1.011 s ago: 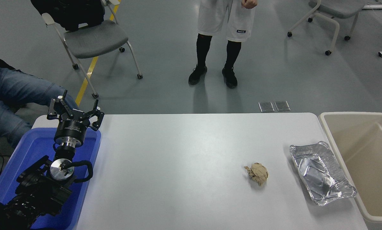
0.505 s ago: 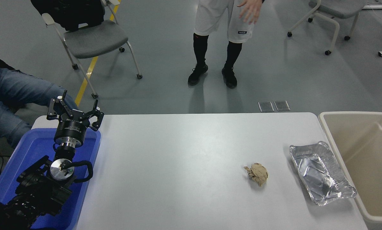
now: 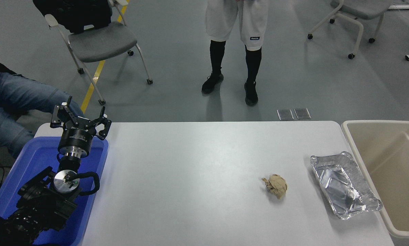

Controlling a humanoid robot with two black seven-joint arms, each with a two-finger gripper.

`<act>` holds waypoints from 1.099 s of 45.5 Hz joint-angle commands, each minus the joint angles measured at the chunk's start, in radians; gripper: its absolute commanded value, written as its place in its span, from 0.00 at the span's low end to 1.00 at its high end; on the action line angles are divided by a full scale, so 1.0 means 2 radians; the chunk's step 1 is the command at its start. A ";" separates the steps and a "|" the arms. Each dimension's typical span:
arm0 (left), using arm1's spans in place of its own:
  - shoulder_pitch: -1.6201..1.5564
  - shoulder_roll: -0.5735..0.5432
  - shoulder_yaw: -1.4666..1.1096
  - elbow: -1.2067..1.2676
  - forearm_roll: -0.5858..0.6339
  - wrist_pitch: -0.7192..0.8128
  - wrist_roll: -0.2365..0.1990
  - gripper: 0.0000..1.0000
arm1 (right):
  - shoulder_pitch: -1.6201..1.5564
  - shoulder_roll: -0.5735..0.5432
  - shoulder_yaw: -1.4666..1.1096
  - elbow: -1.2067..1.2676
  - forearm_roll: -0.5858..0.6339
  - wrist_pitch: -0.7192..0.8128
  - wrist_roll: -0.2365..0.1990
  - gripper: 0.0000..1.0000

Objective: Pick up paper cup place in dustbin

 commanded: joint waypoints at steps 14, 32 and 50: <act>0.000 0.000 0.000 0.000 0.000 0.000 0.000 0.99 | 0.245 0.183 -0.234 0.055 -0.015 0.132 -0.001 1.00; 0.000 0.000 0.000 0.000 0.000 0.000 0.000 0.99 | 0.337 0.314 -0.224 0.113 -0.089 0.132 0.000 1.00; 0.000 0.000 0.000 0.000 0.000 0.000 0.000 0.99 | 0.356 0.361 -0.207 0.122 -0.089 0.132 -0.001 1.00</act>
